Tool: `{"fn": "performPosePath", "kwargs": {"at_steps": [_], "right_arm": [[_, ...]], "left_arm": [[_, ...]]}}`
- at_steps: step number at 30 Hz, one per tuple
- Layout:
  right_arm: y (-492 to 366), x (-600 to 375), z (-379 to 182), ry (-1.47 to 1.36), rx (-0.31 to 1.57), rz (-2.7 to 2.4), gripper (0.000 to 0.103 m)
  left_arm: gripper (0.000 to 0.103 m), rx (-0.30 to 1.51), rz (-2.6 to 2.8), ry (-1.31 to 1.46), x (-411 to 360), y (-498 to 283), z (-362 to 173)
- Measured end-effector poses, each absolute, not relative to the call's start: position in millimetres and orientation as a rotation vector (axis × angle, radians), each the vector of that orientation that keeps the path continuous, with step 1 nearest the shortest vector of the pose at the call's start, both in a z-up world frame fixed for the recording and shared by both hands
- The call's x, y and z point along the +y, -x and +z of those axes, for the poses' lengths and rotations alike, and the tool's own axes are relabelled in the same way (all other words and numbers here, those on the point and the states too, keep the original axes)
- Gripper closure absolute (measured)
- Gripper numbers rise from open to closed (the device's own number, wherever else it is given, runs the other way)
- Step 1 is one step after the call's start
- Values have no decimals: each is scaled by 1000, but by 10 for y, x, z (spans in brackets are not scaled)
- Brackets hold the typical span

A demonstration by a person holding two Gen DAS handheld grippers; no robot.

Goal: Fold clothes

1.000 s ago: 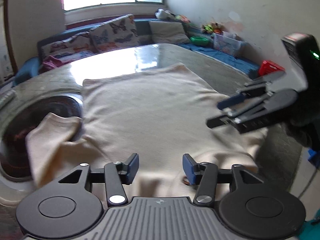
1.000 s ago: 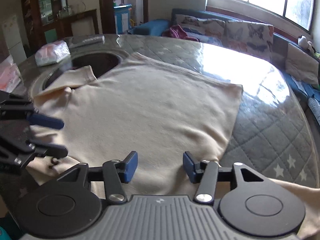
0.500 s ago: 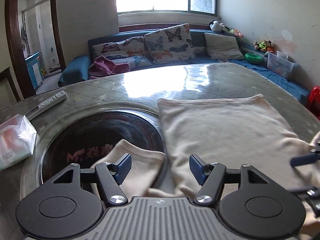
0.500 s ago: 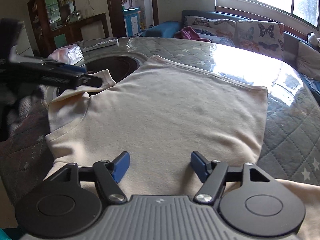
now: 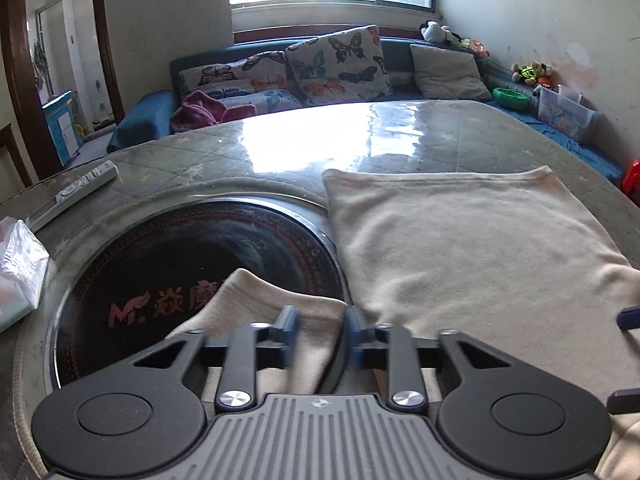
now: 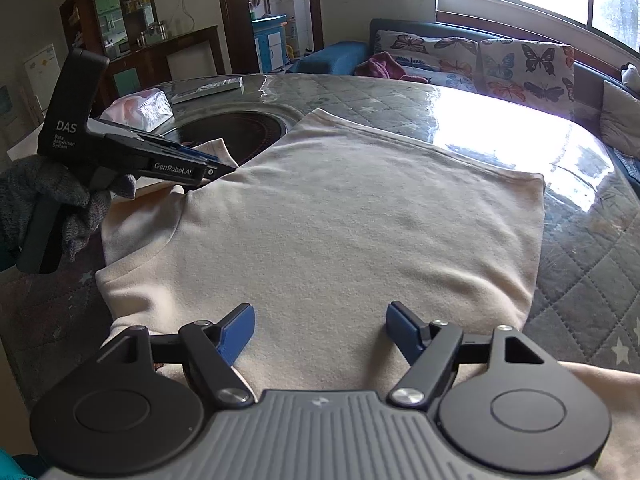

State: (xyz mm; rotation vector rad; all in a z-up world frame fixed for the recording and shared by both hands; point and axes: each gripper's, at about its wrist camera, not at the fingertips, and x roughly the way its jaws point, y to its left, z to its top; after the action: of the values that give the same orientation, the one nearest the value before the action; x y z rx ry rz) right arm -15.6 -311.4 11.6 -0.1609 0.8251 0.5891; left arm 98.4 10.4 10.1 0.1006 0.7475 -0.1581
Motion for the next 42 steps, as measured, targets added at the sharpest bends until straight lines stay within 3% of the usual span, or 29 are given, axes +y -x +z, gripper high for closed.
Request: {"fn": "performPosePath", "kwargs": {"at_steps": [1, 3, 15, 22, 32, 41, 42], "right_arm": [[153, -3111, 117, 160, 826, 589, 28], [153, -3110, 116, 158, 826, 588, 28], [160, -3070, 118, 177, 826, 574, 28], [172, -3032, 118, 196, 826, 564, 28], [175, -3004, 120, 216, 832, 560, 28], [192, -2978, 127, 222, 834, 563, 25], [192, -2974, 126, 223, 835, 564, 24]], "left_arm": [[93, 744, -155, -88, 135, -985, 110], [96, 735, -139, -62, 207, -975, 135], [97, 573, 96, 142, 1184, -420, 602], [97, 592, 191, 174, 1569, -121, 480], [93, 674, 278, 149, 1727, -10, 192], [92, 643, 176, 180, 1468, 35, 423], [88, 645, 146, 181, 1382, 11, 426]]}}
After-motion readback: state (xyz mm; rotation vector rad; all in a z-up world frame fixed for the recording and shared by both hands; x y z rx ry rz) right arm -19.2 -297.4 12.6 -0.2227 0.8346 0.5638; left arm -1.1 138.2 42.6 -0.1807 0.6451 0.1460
